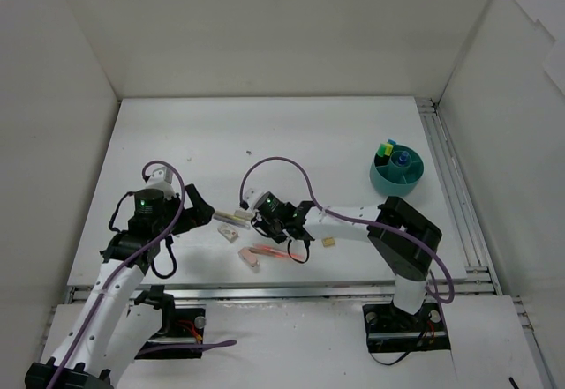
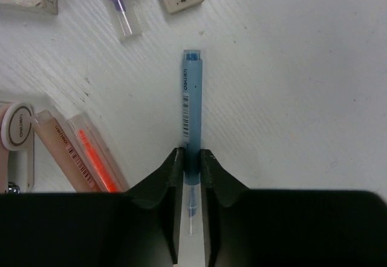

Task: Sort the stationery into containers
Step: Pick up the pen from the center of the board, then place the pen in the storage box.

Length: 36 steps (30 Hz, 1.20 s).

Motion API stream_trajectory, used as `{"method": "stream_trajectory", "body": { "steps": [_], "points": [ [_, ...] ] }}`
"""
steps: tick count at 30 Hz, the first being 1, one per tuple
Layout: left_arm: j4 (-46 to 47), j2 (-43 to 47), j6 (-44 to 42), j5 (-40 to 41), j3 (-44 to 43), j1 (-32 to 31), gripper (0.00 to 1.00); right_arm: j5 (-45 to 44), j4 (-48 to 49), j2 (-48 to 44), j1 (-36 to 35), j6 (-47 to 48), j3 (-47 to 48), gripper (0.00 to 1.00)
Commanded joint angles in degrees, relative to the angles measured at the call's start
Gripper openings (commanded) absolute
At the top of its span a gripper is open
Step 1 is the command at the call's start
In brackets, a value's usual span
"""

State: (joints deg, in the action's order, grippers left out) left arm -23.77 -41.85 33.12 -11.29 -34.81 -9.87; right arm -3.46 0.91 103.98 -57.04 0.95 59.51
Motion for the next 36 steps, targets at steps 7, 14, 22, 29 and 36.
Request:
{"method": "stream_trajectory", "body": {
  "steps": [7,14,22,29,36],
  "points": [
    [2.9,-1.1,-1.3,1.0,-1.7,-0.2,0.99,0.7,-5.0,-1.3,5.3,9.5,4.1,0.00],
    [4.2,-2.2,-1.6,0.5,-2.3,-0.2,1.00,-13.5,-7.9,-10.0,11.1,37.4,12.8,0.00],
    [4.7,-3.9,-1.6,2.0,-4.0,-0.2,1.00,-21.1,-25.8,-10.9,18.6,68.2,27.2,0.00],
    [2.3,-7.0,-1.6,5.0,-6.9,-0.2,1.00,-33.1,-39.3,-9.9,24.2,85.6,23.4,0.00],
    [1.4,-13.3,1.3,6.5,-10.0,-0.8,1.00,-34.1,-46.5,-11.8,30.0,89.3,20.1,0.00]
  ]
}}
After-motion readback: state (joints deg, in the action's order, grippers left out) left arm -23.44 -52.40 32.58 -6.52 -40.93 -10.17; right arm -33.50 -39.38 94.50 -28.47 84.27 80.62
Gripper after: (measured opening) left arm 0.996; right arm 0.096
